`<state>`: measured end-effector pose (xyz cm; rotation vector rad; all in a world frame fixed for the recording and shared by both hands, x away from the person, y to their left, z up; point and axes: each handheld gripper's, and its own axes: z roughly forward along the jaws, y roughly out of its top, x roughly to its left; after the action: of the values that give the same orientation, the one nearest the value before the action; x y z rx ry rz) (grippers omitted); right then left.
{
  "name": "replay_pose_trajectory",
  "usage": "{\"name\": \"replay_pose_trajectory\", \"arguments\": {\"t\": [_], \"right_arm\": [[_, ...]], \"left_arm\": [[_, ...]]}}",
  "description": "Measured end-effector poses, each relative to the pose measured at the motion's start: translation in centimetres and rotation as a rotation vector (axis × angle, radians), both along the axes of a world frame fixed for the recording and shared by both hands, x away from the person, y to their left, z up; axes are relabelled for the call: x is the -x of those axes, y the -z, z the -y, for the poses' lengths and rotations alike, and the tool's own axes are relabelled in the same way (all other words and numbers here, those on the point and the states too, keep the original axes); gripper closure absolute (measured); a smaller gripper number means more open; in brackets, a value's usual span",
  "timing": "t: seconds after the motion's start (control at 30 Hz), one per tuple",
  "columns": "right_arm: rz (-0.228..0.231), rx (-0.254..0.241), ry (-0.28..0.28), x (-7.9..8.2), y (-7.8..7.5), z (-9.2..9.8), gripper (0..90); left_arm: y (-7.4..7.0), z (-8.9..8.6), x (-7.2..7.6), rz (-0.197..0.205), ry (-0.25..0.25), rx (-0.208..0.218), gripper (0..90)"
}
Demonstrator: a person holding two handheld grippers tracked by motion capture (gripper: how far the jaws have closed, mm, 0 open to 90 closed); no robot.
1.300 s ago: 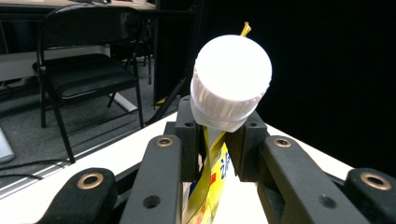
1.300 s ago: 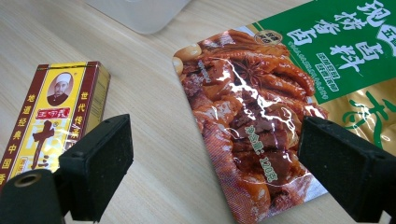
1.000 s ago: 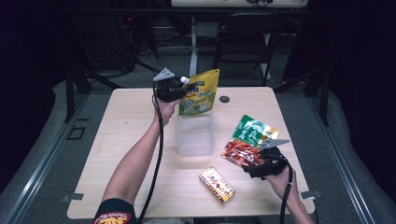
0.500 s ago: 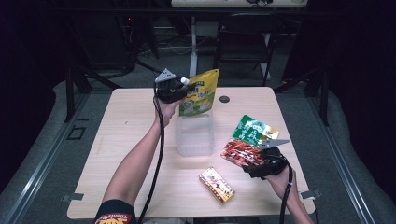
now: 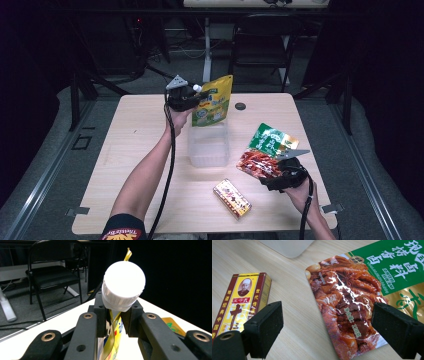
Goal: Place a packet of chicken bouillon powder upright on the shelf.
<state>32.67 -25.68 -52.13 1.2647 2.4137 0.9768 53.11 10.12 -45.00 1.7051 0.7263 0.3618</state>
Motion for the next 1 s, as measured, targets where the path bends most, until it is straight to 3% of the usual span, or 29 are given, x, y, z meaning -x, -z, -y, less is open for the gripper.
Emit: {"name": "replay_pose_trajectory", "arguments": {"t": [0.37, 1.0], "right_arm": [[0.001, 0.001, 0.002, 0.01, 0.0, -0.04, 10.2], [-0.004, 0.003, -0.004, 0.01, 0.0, -0.09, 10.3]], "left_arm": [[0.7, -0.28, -0.16, -0.006, 0.011, -0.001, 75.5], [0.96, -0.24, -0.32, -0.025, 0.015, -0.044, 75.5]]}}
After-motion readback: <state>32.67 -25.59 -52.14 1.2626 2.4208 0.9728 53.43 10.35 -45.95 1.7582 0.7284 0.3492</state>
